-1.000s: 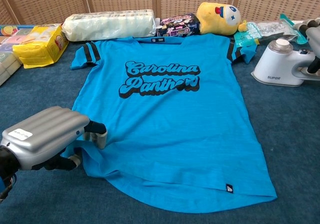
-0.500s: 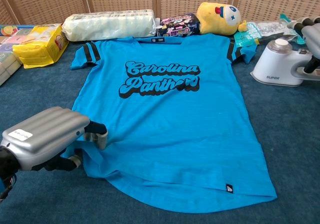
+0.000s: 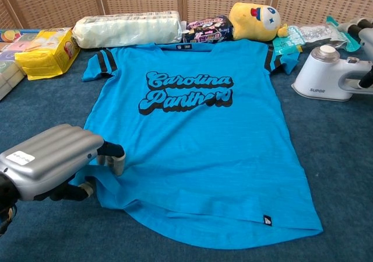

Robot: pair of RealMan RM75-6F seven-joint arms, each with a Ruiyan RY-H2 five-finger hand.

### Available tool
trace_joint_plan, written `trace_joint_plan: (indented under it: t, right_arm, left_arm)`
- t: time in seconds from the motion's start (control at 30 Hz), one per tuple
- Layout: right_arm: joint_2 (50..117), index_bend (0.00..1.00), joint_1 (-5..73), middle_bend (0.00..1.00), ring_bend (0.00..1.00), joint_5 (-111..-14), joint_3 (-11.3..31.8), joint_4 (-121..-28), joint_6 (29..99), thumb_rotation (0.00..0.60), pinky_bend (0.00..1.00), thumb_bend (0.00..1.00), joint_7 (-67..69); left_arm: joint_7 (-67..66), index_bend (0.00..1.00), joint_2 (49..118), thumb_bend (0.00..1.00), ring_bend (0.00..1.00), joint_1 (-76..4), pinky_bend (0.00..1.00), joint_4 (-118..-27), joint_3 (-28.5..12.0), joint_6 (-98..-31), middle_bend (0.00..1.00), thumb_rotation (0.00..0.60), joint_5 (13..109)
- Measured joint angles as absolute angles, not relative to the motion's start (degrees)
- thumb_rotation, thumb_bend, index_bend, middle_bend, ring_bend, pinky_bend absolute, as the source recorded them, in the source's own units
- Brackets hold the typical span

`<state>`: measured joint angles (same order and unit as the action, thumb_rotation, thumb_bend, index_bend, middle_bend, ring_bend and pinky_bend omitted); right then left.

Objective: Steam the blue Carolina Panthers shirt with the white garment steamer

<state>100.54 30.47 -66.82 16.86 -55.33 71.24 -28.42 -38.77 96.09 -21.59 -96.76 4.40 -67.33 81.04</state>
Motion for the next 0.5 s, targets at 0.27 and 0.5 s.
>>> trace_joint_plan:
  t: [0.27,0.5]
  right_arm:
    - [91.9,0.0,25.1,0.06,0.07,-67.9,15.5,-71.1,76.3,0.6,0.05,0.27,-27.7]
    - [87.4,0.0,22.6,0.06,0.07,-68.5,14.8,-77.7,78.4,0.6,0.05,0.27,-27.0]
  left_arm:
    - [-40.9,0.29,94.6,0.42,0.23,-21.7,0.31,-98.8,4.9,-66.5,0.38,0.6,80.0]
    - [-47.2,0.07,91.6,0.18,0.09,-21.9,0.2,-105.5,5.2,-65.7,0.23,0.6,75.8]
